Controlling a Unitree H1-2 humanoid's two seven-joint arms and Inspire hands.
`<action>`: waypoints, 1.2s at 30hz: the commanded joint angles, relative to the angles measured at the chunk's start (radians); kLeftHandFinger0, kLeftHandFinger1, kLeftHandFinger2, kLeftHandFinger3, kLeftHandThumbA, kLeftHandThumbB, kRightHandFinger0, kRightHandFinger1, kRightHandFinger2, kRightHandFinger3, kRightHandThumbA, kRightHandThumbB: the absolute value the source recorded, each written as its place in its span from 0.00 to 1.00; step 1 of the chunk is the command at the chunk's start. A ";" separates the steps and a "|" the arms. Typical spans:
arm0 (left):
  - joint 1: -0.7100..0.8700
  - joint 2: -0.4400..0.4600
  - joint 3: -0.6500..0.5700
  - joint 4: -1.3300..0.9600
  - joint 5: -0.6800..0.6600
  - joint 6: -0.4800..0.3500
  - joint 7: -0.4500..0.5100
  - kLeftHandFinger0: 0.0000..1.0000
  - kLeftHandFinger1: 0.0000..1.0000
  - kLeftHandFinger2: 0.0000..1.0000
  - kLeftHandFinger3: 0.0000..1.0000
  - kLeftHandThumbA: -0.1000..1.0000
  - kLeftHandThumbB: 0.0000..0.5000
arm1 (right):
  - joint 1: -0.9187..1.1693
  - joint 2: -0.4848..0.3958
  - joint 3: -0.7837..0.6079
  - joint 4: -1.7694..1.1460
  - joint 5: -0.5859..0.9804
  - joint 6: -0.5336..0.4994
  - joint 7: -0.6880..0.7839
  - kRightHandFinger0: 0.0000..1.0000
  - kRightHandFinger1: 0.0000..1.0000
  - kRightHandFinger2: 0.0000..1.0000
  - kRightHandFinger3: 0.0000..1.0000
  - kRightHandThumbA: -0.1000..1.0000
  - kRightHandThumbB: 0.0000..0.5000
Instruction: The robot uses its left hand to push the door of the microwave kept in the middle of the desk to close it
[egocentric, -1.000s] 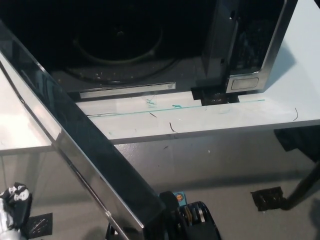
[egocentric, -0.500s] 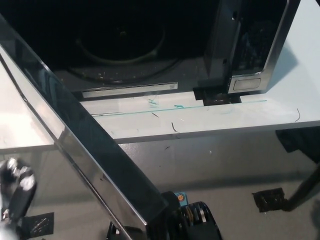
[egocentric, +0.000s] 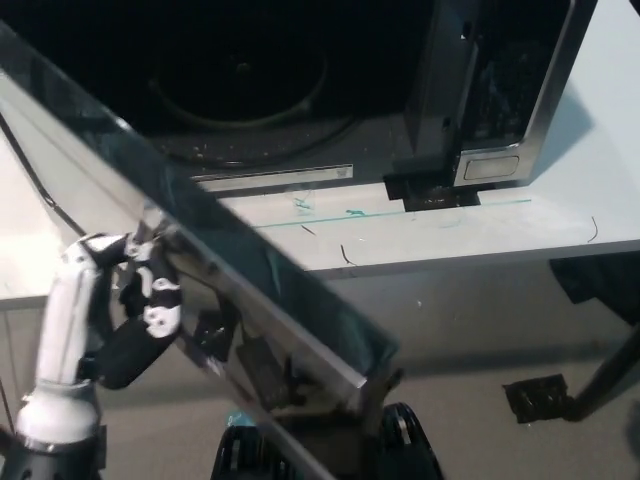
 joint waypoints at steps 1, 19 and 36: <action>-0.047 0.023 -0.019 -0.019 0.028 0.031 -0.056 0.00 0.00 0.01 0.13 0.11 0.18 | -0.021 -0.030 -0.001 -0.014 0.009 -0.044 -0.007 0.66 0.62 0.60 0.58 0.03 0.27; -0.456 0.135 -0.035 0.608 0.101 -0.141 -0.065 0.00 0.00 0.00 0.17 0.00 0.24 | 0.025 -0.022 0.030 -0.043 -0.028 -0.029 -0.040 0.66 0.60 0.59 0.57 0.06 0.28; -0.652 0.173 -0.064 0.882 0.230 -0.141 0.077 0.00 0.00 0.05 0.20 0.00 0.21 | 0.032 -0.016 0.015 -0.040 0.011 -0.020 -0.016 0.60 0.59 0.59 0.56 0.01 0.34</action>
